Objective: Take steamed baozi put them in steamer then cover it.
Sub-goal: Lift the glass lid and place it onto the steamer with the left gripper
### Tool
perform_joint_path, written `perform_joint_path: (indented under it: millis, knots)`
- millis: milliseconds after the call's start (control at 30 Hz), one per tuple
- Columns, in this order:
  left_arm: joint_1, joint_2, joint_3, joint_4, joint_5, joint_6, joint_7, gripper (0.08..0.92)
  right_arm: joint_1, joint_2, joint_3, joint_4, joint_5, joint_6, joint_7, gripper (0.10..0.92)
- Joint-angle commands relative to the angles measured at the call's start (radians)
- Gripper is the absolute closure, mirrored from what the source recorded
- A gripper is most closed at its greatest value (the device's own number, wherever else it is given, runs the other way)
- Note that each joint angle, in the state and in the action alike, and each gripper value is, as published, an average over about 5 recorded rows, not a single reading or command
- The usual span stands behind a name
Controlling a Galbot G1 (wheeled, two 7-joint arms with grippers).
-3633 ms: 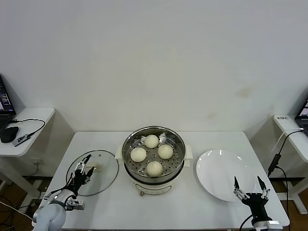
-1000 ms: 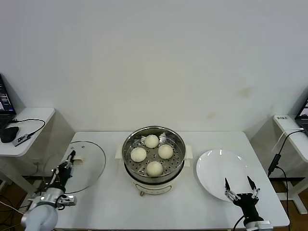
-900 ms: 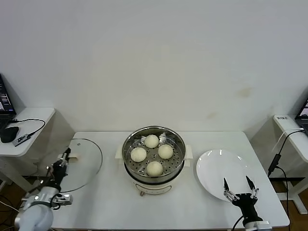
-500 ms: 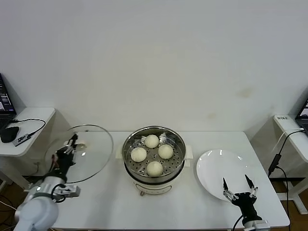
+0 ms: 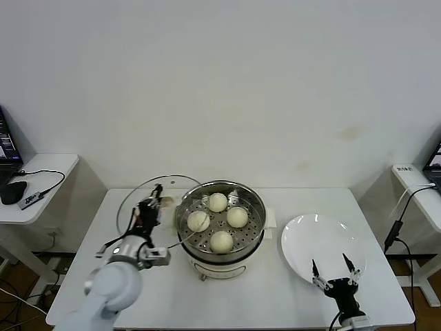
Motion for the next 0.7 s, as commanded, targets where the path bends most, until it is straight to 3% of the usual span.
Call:
perform_joint_path:
  millis: [33, 267, 700]
  knots:
    - [-0.179, -0.148, 0.221, 0.054, 0.237, 0.100, 0.128, 0.858, 0.005, 0.010, -0.011, -0.025, -0.059, 0.006, 0.001, 0.203]
    - [-0.185, -0.269, 0.242, 0.096, 0.333, 0.108, 0.167, 0.858, 0.007, 0.010, -0.016, -0.029, -0.069, 0.005, 0.000, 0.203]
    - [-0.188, -0.369, 0.275, 0.164, 0.383, 0.118, 0.167, 0.858, 0.013, 0.009, -0.015, -0.044, -0.076, 0.007, -0.002, 0.203]
